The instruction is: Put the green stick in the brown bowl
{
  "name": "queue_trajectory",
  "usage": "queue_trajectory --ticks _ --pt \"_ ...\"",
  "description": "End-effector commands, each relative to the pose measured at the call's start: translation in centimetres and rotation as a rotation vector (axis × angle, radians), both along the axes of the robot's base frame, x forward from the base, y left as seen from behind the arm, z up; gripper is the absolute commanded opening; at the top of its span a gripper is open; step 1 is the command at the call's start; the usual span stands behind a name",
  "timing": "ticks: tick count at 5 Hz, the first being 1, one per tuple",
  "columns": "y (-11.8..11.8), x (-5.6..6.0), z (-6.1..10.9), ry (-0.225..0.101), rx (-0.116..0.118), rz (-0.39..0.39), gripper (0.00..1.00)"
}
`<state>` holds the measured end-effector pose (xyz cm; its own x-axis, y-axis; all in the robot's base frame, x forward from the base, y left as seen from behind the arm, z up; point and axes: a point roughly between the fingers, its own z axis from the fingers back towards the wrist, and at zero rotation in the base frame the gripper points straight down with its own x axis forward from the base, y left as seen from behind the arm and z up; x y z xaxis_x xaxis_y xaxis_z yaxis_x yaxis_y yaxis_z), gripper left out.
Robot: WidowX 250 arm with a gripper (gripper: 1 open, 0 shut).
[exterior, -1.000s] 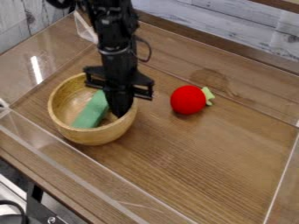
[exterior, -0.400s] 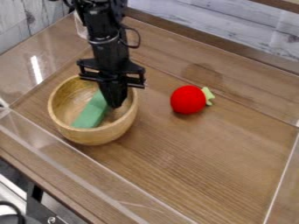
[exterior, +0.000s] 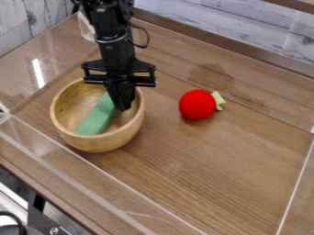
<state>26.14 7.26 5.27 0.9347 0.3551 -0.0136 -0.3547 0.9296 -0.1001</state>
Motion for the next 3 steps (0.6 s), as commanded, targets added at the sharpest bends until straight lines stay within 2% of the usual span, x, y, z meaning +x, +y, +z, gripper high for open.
queue_trajectory --ticks 1,2,3 --pt "0.01 1.44 0.04 -0.036 0.009 -0.086 0.00" --pt "-0.20 1.95 -0.72 -0.034 0.002 -0.181 0.00" --pt "-0.08 2.05 -0.41 -0.033 -0.006 -0.206 0.00"
